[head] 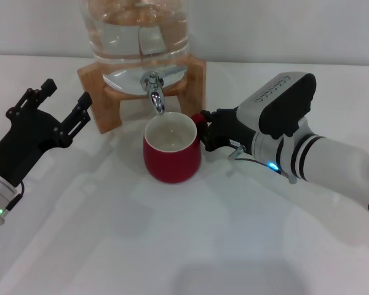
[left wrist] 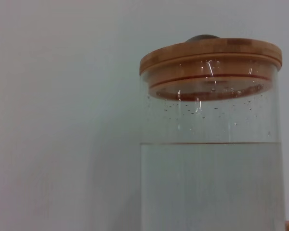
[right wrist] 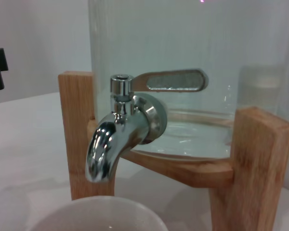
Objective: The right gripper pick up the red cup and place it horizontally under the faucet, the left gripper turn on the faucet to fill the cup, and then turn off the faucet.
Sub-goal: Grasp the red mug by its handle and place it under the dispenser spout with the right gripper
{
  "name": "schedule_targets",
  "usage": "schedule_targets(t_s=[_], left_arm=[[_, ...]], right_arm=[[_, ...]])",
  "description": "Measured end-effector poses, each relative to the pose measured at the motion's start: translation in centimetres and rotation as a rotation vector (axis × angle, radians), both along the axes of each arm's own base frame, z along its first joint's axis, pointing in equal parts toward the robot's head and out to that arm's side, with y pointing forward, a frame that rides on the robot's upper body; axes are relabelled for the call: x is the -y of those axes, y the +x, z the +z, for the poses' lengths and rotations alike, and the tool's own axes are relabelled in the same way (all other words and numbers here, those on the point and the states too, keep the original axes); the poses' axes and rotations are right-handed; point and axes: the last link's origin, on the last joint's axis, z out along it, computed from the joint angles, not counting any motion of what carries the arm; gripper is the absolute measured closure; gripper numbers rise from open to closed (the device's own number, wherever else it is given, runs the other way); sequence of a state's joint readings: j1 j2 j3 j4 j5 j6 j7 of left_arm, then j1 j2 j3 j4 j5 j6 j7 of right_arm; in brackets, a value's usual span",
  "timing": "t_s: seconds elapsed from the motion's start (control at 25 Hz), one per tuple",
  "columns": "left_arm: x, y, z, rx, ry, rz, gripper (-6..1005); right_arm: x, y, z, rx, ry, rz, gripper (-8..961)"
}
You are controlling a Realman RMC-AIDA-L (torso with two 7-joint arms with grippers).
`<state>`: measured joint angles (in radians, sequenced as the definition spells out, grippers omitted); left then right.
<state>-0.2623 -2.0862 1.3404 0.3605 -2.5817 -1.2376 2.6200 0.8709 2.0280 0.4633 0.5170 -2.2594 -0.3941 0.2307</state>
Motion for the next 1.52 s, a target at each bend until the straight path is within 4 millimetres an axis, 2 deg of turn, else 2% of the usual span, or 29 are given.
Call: schedule_targets(t_s=[1.52], left_arm=[[0.10, 0.04, -0.06, -0.002, -0.004, -0.005, 242]], right_arm=[[-0.14, -0.24, -0.11, 0.002, -0.006, -0.026, 750]])
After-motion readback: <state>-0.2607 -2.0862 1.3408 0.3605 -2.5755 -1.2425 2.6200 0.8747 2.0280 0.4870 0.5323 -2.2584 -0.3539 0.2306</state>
